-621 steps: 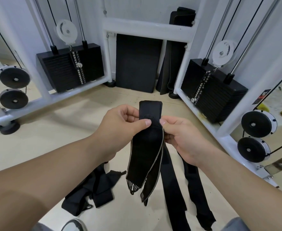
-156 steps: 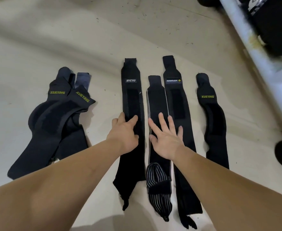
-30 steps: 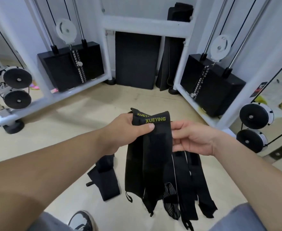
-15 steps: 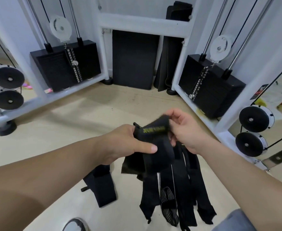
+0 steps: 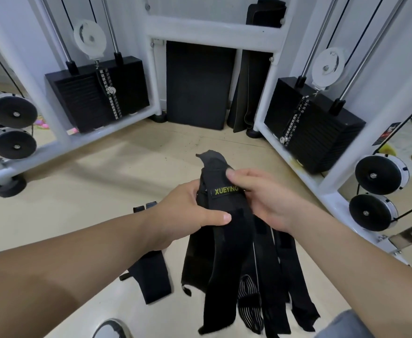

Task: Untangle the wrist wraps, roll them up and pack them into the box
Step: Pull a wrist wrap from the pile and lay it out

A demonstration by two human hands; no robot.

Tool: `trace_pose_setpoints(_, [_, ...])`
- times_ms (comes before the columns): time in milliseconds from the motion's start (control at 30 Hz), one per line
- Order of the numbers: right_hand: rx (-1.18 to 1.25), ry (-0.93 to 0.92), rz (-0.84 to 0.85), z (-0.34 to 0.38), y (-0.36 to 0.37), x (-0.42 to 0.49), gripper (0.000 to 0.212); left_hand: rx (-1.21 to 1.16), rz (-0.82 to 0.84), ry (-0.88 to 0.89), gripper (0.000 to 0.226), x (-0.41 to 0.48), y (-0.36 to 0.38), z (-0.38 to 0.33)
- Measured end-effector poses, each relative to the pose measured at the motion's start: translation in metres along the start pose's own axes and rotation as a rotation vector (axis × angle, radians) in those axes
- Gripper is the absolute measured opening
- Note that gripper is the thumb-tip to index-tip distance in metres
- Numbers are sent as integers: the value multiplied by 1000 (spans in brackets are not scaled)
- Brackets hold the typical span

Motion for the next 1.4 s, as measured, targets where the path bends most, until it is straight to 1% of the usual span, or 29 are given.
trace_pose_setpoints(33, [40, -43, -11, 1, 1, -1, 16, -8, 6, -1, 42, 0, 0, 0])
trace_pose_setpoints(67, [83, -74, -30, 2, 2, -2, 6, -19, 21, -13, 40, 0, 0, 0])
trace_pose_setpoints(133, [102, -136, -66, 3, 1, -4, 12, -53, 40, -59, 32, 0, 0, 1])
trace_pose_setpoints(200, [101, -175, -86, 7, 2, -7, 14, -115, 16, -110, 26, 2, -4, 0])
trace_pose_setpoints(333, [131, -138, -59, 11, 1, -11, 12, -237, -13, -131, 23, 2, -11, -3])
trace_pose_setpoints(433, [97, -111, -2, 14, 2, -15, 2, -172, 13, -113, 24, 0, -12, -6])
trace_pose_setpoints(533, [42, -103, 69, 15, 3, -18, 6, -76, 68, -60, 20, -3, -10, -11])
trace_pose_setpoints(600, [6, -116, 101, 13, 7, -20, 4, -7, 80, -32, 22, -5, -8, -12])
trace_pose_setpoints(667, [-15, -150, 76, 9, 12, -19, 6, 25, 64, -24, 25, -6, -8, -12])
trace_pose_setpoints(733, [-29, -198, 46, 9, 13, -17, 11, 41, -3, -11, 23, -4, -12, -10])
trace_pose_setpoints(900, [-69, -200, 144, 22, 14, -24, 17, 126, -377, 6, 22, 7, -45, 0])
trace_pose_setpoints(967, [-82, -202, 152, 24, 14, -27, 15, 114, -413, 9, 22, 8, -50, 0])
trace_pose_setpoints(1033, [0, -183, 142, 23, 17, -28, 15, 66, -346, 8, 21, 10, -46, 0])
trace_pose_setpoints(1133, [99, -184, 129, 19, 23, -27, 13, 46, -166, -4, 19, 11, -29, 0])
trace_pose_setpoints(1233, [86, -253, 19, 19, 20, -24, 7, 4, -29, 9, 20, 10, -13, -3])
trace_pose_setpoints(1300, [41, -303, -90, 21, 16, -22, 11, -34, 10, 23, 24, 9, -8, -5])
trace_pose_setpoints(1367, [-2, -350, -162, 23, 13, -22, 13, -45, 14, 38, 29, 10, -7, -6])
trace_pose_setpoints(1400, [-27, -371, -190, 24, 12, -22, 13, -55, 3, 52, 28, 10, -7, -8])
Point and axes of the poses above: each hand's wrist, its own x-axis towards the middle knuckle, its own y-axis out of the palm, z = x × y, the point moved 6 cm from there along x, towards the middle knuckle, and after that the axes turned 2 degrees about -x, right-handed, at the moved point
